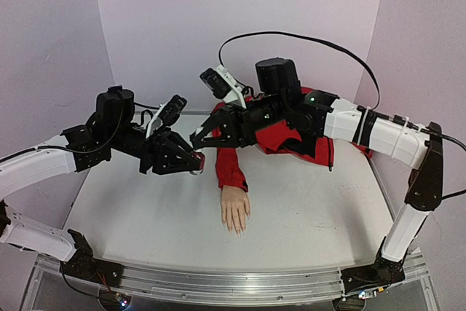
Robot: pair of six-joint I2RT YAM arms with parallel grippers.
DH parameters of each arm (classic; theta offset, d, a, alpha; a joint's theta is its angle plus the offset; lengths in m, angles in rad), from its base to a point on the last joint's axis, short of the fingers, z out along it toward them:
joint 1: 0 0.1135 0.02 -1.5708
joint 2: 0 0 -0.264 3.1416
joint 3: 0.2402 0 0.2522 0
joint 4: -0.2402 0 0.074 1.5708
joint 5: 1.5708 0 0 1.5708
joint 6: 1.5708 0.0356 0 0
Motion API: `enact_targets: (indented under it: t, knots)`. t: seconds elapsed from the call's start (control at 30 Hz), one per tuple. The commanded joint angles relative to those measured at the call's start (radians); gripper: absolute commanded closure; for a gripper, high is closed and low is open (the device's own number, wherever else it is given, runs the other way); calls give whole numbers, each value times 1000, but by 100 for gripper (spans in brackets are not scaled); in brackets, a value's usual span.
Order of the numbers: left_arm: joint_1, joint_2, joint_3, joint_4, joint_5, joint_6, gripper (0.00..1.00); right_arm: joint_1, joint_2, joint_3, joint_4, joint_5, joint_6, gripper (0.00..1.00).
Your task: Paint the nails
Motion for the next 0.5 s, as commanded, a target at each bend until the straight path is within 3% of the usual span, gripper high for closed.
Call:
enact_targets:
  t: [0.0, 0.13, 0.23, 0.33, 0.4, 0.47]
  knots:
    - [-2, 18, 69, 113, 148, 67, 100, 35, -8, -22, 26, -211, -20, 100]
    - [-2, 39, 72, 112, 103, 67, 100, 35, -13, -29, 24, -174, -25, 100]
    - [-2, 19, 54, 111, -65, 70, 100, 34, -26, -37, 19, -106, -27, 97]
    - [-2, -16, 25, 110, -291, 81, 100, 35, -56, -58, 3, 57, -35, 59]
    - [-2, -48, -5, 107, -469, 87, 100, 34, -92, -76, -3, 214, -25, 28]
    - [-3, -76, -33, 98, -601, 119, 100, 34, -126, -86, -6, 407, 25, 10]
